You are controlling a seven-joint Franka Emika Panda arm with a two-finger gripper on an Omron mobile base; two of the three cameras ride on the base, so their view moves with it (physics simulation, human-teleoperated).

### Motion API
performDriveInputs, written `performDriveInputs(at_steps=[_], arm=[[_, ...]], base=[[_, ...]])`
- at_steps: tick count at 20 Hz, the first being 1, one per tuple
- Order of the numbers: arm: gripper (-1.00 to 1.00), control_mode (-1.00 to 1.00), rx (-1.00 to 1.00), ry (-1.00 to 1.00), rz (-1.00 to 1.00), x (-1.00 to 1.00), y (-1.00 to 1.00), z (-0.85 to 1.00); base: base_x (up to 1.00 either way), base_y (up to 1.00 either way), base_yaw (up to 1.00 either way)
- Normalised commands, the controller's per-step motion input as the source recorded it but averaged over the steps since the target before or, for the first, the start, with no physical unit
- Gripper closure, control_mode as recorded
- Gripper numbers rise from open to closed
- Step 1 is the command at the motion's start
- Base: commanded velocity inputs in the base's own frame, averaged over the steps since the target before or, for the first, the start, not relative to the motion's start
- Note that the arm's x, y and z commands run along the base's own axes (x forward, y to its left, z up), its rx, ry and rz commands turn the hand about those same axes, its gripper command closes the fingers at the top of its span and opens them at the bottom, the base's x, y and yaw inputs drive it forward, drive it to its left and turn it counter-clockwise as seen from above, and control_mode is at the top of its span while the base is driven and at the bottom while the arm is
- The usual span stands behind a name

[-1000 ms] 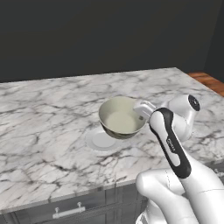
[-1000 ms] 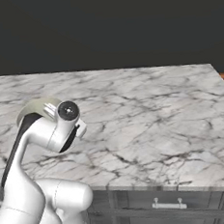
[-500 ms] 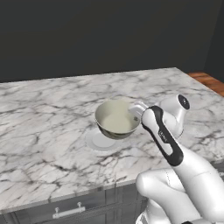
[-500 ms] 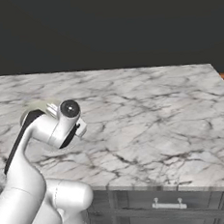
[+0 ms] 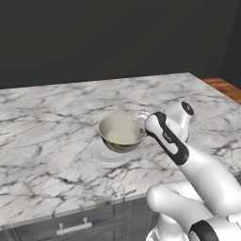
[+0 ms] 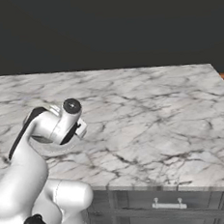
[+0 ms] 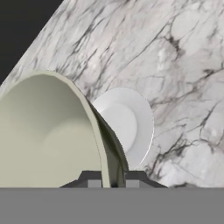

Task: Move the bowls from the cabinet to the plates on the dining table.

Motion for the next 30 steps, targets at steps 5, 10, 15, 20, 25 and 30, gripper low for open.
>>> performDriveInputs(at_steps=[5, 10, 15, 20, 25, 30], arm=[[1.0, -1.0, 0.0, 0.01, 0.0, 0.2, 0.05, -0.32], [1.0, -1.0, 0.0, 0.0, 0.0, 0.27, 0.06, -0.16], [1.0, -1.0, 0.0, 0.0, 0.0, 0.22, 0.07, -0.17], [1.0, -1.0, 0.0, 0.01, 0.0, 0.11, 0.05, -0.2], [1.0, -1.0, 0.0, 0.0, 0.0, 0.17, 0.05, -0.12], [1.0, -1.0, -0.01, 0.0, 0.0, 0.22, 0.04, -0.11]], base=[[0.0, 0.0, 0.0], [0.0, 0.0, 0.0], [0.0, 0.0, 0.0], [0.0, 0.0, 0.0], [0.0, 0.0, 0.0], [0.0, 0.0, 0.0]])
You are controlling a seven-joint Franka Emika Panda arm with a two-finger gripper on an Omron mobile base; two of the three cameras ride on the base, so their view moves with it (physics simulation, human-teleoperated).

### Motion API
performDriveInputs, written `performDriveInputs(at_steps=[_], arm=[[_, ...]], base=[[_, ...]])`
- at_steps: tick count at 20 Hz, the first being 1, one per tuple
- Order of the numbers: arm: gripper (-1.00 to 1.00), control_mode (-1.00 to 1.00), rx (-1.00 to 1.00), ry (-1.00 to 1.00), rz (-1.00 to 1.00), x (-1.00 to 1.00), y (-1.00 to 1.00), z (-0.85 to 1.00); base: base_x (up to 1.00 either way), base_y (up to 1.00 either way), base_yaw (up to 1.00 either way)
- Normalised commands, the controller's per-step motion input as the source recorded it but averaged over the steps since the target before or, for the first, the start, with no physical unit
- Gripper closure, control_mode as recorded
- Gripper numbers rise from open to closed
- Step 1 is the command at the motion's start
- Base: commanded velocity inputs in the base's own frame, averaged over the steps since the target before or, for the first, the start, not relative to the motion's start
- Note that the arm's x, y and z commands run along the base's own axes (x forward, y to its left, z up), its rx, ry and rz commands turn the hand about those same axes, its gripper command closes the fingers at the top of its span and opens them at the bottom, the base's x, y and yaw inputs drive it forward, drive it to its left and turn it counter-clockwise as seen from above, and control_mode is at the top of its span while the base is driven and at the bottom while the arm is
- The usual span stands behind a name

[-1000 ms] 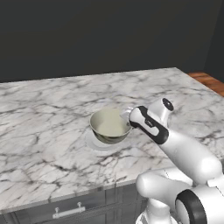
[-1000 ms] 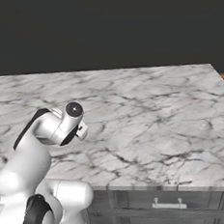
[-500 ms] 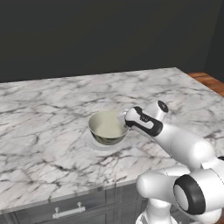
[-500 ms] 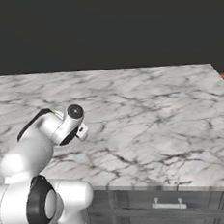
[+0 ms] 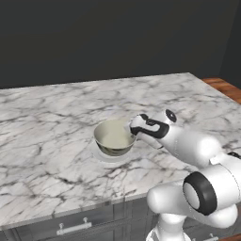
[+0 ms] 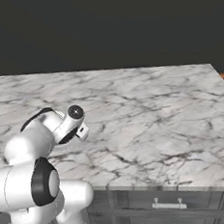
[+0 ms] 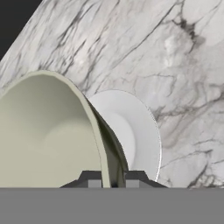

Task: Move the bowls from the cabinet to the plates on the dining table.

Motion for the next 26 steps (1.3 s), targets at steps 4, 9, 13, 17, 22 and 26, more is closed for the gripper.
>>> performDriveInputs(at_steps=[4, 9, 13, 17, 22, 26], arm=[[1.0, -1.0, -0.02, 0.02, 0.0, 0.19, 0.05, -0.18], [1.0, -1.0, -0.03, 0.02, 0.0, 0.17, 0.07, -0.25], [1.0, -1.0, -0.02, 0.0, 0.0, 0.23, 0.06, -0.2], [1.0, -1.0, -0.04, 0.0, 0.0, 0.2, 0.02, -0.15], [1.0, -1.0, -0.04, 0.0, 0.0, 0.08, 0.0, -0.1], [1.0, -1.0, 0.0, 0.0, 0.0, 0.0, 0.0, 0.0]], base=[[0.0, 0.0, 0.0], [0.0, 0.0, 0.0], [0.0, 0.0, 0.0], [0.0, 0.0, 0.0], [0.0, 0.0, 0.0], [0.0, 0.0, 0.0]])
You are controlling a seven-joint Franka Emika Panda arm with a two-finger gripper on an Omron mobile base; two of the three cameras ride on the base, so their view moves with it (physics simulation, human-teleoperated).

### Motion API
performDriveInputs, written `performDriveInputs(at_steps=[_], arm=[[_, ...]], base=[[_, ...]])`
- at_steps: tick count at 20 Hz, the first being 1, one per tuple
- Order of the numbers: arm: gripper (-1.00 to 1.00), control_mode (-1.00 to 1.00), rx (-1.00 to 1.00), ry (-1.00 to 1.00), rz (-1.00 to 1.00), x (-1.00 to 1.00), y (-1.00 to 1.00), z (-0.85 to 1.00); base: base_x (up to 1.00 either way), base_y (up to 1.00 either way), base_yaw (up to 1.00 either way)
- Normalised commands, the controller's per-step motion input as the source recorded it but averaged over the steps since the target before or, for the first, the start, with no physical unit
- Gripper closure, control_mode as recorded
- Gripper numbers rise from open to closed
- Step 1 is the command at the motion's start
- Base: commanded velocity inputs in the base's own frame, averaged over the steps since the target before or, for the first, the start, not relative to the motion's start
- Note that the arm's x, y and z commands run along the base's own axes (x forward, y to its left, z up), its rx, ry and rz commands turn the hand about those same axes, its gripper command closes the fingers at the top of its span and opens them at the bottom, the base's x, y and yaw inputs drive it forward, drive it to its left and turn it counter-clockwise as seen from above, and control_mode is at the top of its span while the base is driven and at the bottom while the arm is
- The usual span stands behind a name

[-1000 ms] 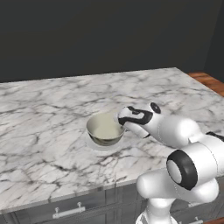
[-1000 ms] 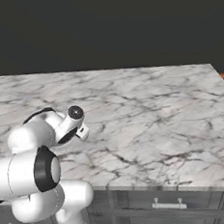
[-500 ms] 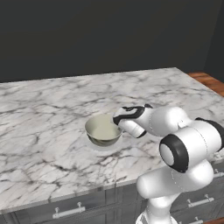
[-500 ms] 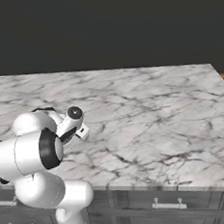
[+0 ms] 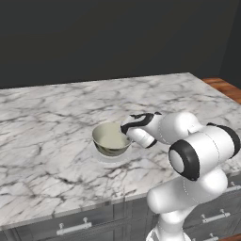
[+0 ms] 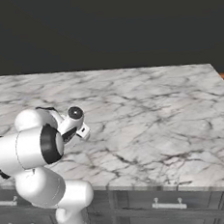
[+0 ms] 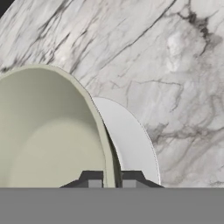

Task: Move the bowls from the cabinet to the plates on the dining table.

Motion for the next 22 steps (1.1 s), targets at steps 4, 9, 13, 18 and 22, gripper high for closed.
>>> performDriveInputs(at_steps=[4, 9, 13, 18, 22], arm=[[1.0, -1.0, 0.0, 0.0, 0.0, 0.0, 0.0, 0.0], [-1.0, -1.0, 0.0, 0.0, 0.0, 0.0, 0.0, 0.0], [-1.0, -1.0, 0.0, 0.0, 0.0, 0.0, 0.0, 0.02], [-1.0, -1.0, 0.04, 0.0, 0.0, -0.02, -0.05, 0.33], [-1.0, -1.0, 0.05, 0.03, 0.0, -0.17, -0.1, 0.56]], base=[[0.0, 0.0, 0.0], [0.0, 0.0, 0.0], [0.0, 0.0, 0.0], [0.0, 0.0, 0.0], [0.0, 0.0, 0.0]])
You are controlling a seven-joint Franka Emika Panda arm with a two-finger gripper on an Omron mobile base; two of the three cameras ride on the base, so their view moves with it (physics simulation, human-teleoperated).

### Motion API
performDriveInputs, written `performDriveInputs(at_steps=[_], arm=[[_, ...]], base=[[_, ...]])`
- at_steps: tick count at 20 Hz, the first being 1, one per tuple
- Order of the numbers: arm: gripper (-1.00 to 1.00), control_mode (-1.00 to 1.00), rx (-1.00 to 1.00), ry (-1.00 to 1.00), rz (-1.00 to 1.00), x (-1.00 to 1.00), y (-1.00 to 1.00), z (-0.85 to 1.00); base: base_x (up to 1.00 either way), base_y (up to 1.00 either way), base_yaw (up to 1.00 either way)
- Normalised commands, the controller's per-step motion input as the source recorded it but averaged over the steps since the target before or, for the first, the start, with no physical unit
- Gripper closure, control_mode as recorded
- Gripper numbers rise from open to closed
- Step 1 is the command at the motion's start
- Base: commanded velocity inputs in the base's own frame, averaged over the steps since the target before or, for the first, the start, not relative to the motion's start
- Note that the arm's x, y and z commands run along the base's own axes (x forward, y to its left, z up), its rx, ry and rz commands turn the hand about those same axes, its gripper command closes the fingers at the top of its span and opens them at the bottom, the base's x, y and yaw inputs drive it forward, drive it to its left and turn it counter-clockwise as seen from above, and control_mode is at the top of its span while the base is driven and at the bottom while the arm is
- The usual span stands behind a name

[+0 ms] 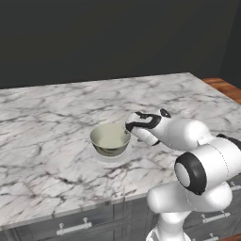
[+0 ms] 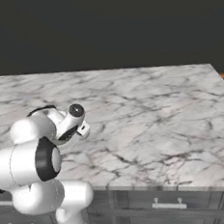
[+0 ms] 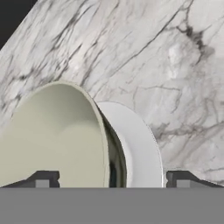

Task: Move the bowls from the cabinet to the plates on the dining table.

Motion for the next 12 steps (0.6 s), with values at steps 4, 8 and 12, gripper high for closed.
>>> performDriveInputs(at_steps=[4, 8, 12], arm=[[-1.0, -1.0, 0.07, 0.1, 0.0, -0.37, -0.16, 0.69], [-1.0, -1.0, 0.06, 0.19, 0.0, -0.42, -0.14, 0.76], [-1.0, -1.0, 0.02, 0.24, 0.0, -0.57, -0.11, 0.71]], base=[[0.0, 0.0, 0.0], [0.0, 0.0, 0.0], [0.0, 0.0, 0.0]])
